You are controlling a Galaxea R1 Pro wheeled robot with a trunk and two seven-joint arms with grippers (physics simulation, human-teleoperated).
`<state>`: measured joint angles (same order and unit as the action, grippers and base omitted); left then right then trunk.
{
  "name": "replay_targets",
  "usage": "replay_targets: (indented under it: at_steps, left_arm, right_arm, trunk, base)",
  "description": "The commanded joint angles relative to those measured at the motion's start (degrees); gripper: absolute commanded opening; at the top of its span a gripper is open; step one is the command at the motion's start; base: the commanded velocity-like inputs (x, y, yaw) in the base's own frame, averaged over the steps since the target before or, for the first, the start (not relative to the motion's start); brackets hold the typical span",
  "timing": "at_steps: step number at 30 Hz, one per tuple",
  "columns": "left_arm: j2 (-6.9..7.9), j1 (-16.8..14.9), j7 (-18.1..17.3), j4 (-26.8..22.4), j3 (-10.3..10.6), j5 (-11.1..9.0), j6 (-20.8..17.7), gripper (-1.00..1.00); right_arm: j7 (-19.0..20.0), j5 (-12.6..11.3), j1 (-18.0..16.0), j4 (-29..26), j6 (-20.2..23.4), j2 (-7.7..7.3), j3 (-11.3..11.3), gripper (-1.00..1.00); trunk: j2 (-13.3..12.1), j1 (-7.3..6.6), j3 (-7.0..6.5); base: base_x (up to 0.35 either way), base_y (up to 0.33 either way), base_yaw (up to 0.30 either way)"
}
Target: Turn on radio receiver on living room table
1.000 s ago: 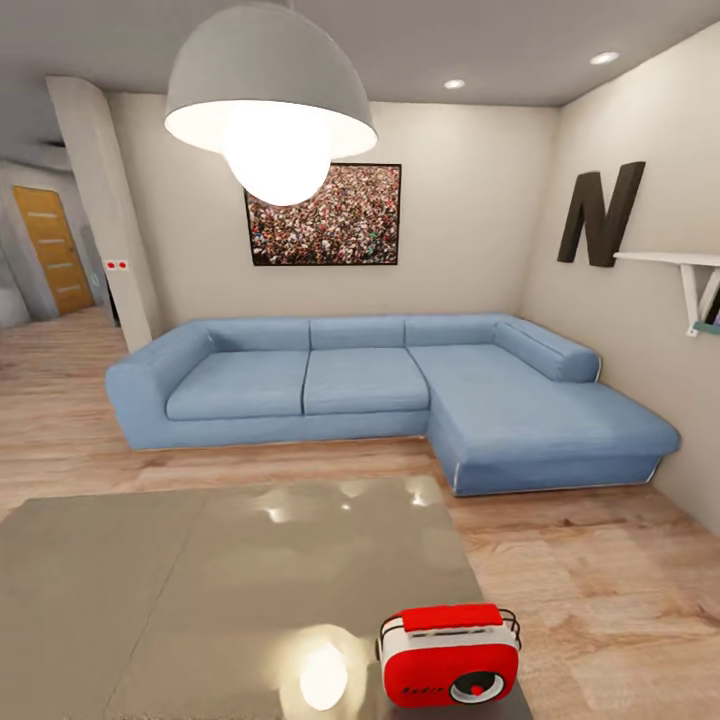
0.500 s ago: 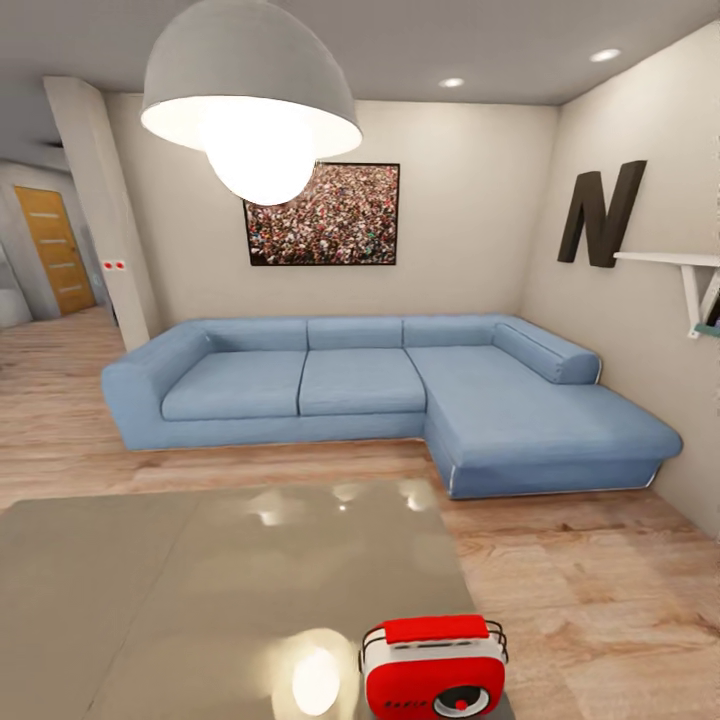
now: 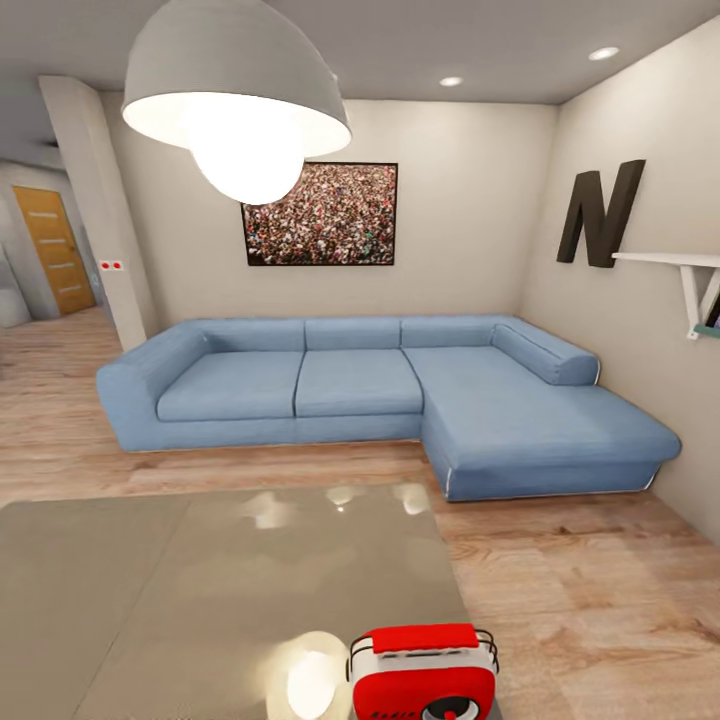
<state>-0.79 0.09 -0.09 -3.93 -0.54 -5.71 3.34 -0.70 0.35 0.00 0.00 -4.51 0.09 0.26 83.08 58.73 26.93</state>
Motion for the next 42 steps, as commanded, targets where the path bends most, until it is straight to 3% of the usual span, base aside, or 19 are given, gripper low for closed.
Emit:
replay_targets:
  at_steps: [1,12,28,42]
  left_arm:
    - [0.00,0.0,0.0,0.0,0.0,0.0,0.0,1.00]
    - [-0.05,0.0,0.0,0.0,0.0,0.0,0.0,1.00]
    - [0.09,0.0,0.0,0.0,0.0,-0.1,0.0,1.00]
    - [0.01,0.0,0.1,0.0,0.0,-0.1,0.0,1.00]
  right_arm:
    - [0.0,0.0,0.0,0.0,0.0,0.00,0.0,1.00]
    - [0.0,0.0,0.0,0.0,-0.1,-0.01,0.0,1.00]
    - [0.0,0.0,0.0,0.0,0.0,-0.03,0.0,1.00]
    - [0.0,-0.1,0.0,0.0,0.0,-0.10,0.0,1.00]
  trunk:
    - [0.0,0.00,0.00]
    - [0.0,0.00,0.00]
    - [0.0,0.00,0.00]
    - [0.0,0.00,0.00]
  base:
    - [0.001,-0.001,0.156]
    - [0.001,0.000,0.195]
    - [0.223,-0.067,0.010]
    - [0.029,-0.012,0.000]
